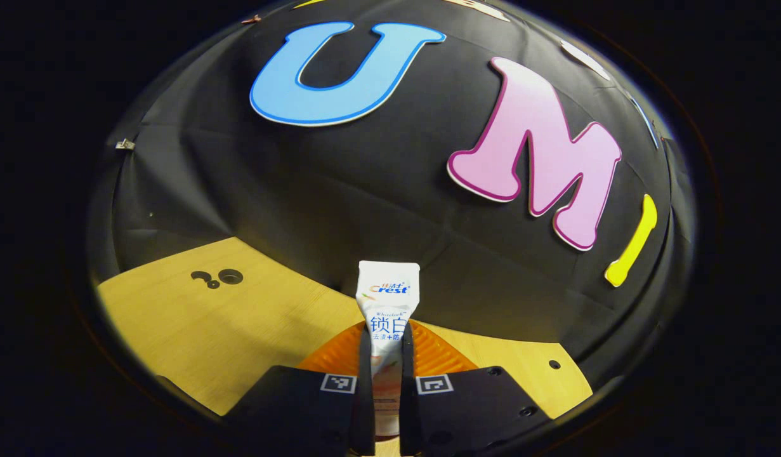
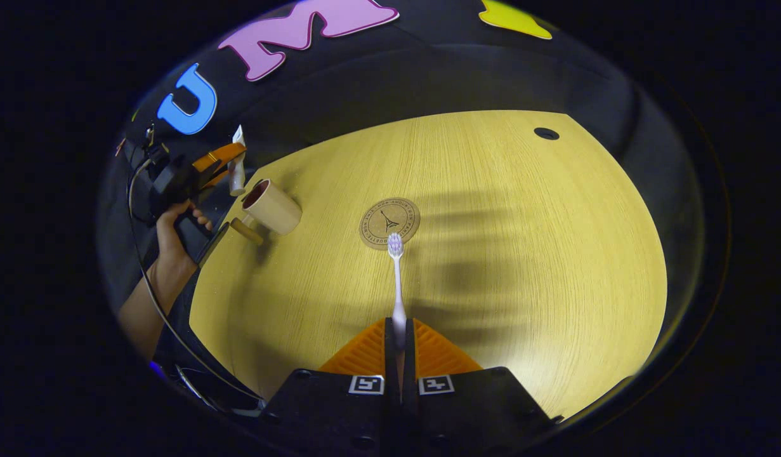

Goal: Put the toothbrush and toothpaste on the desktop into the cup, then pick up the cup and place it on the coaster on the desktop.

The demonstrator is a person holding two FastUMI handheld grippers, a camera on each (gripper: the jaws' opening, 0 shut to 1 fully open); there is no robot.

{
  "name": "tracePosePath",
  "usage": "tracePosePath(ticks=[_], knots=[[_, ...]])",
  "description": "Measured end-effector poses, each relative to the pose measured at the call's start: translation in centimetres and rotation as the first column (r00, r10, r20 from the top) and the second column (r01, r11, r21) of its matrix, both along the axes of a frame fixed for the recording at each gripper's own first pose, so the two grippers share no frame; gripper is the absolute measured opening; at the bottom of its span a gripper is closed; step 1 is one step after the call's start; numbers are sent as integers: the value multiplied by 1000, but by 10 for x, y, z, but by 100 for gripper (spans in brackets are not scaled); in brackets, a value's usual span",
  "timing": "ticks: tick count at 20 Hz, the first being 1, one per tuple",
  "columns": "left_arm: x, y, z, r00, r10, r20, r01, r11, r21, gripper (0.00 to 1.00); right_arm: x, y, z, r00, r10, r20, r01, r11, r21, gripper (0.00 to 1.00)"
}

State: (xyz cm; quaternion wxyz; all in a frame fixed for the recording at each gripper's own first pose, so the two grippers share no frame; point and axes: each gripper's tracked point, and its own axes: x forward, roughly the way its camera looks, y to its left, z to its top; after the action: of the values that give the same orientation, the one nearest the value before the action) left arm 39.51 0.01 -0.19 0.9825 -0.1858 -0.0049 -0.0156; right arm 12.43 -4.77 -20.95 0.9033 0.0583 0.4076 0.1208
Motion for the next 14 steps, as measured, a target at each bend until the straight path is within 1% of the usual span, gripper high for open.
tracePosePath(ticks=[3,5,8,9,11,14], knots=[[11,1,-12,1000,5,-12,-5,1000,-1,20,0,3,-4,1000,-15,-24,16,1000,24,5],[14,1,-22,1000,7,-28,-8,1000,-12,20,1,5,-8,1000,-6,-26,6,1000,17,5],[10,4,-39,997,44,-56,-44,999,8,24,-1,11,-8,999,11,-30,-11,1000,14,5],[7,1,-41,998,31,-61,-30,999,9,25,-1,14,-10,999,20,-33,-20,1000,15,5],[2,-5,-47,996,21,-83,-18,999,42,22,-3,20,-10,999,36,-36,-36,999,18,5],[-25,-6,-39,996,16,-84,-10,997,75,68,0,28,-6,999,49,-16,-48,998,28,5]])
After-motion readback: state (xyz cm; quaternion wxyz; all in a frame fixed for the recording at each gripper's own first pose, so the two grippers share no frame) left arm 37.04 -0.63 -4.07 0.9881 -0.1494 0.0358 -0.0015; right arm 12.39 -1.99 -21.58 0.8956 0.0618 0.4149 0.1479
